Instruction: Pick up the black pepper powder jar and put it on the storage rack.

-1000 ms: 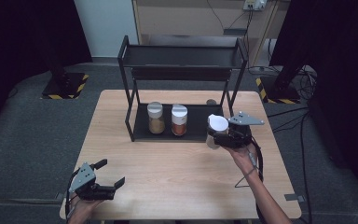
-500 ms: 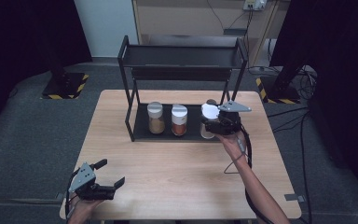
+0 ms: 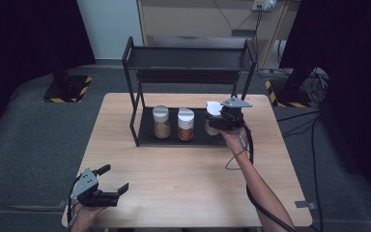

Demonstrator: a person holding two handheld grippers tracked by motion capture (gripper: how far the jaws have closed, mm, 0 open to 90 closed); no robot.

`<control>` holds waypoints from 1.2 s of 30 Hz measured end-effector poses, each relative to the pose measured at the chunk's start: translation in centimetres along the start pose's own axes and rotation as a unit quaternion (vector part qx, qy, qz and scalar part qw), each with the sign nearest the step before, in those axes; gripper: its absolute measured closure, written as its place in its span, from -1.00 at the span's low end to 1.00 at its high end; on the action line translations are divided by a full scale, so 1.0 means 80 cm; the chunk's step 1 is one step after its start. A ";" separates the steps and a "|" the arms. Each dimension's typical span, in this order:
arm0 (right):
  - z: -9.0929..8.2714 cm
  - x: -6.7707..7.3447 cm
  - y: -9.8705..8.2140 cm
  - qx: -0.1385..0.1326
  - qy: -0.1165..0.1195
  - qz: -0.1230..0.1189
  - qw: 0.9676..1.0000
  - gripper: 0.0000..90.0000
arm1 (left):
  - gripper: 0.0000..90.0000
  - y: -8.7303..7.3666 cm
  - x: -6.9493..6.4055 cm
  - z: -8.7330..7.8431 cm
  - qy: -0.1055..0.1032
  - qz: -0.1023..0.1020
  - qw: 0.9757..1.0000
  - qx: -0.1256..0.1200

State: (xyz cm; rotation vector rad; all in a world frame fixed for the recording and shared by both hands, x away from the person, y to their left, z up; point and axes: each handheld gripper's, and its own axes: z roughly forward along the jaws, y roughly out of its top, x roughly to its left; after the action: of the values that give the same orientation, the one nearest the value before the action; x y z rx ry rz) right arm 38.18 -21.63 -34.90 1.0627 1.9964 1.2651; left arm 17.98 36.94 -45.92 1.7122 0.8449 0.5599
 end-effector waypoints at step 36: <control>0.052 -0.003 -0.044 0.028 -0.009 0.026 0.999 -0.31 | -0.98 0.001 0.000 0.000 0.001 0.003 1.000 0.003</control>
State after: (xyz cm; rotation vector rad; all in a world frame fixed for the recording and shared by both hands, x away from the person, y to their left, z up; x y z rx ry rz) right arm 40.37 -20.65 -39.81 1.1561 2.0133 1.2269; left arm 17.98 36.93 -45.88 1.7203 0.8440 0.5647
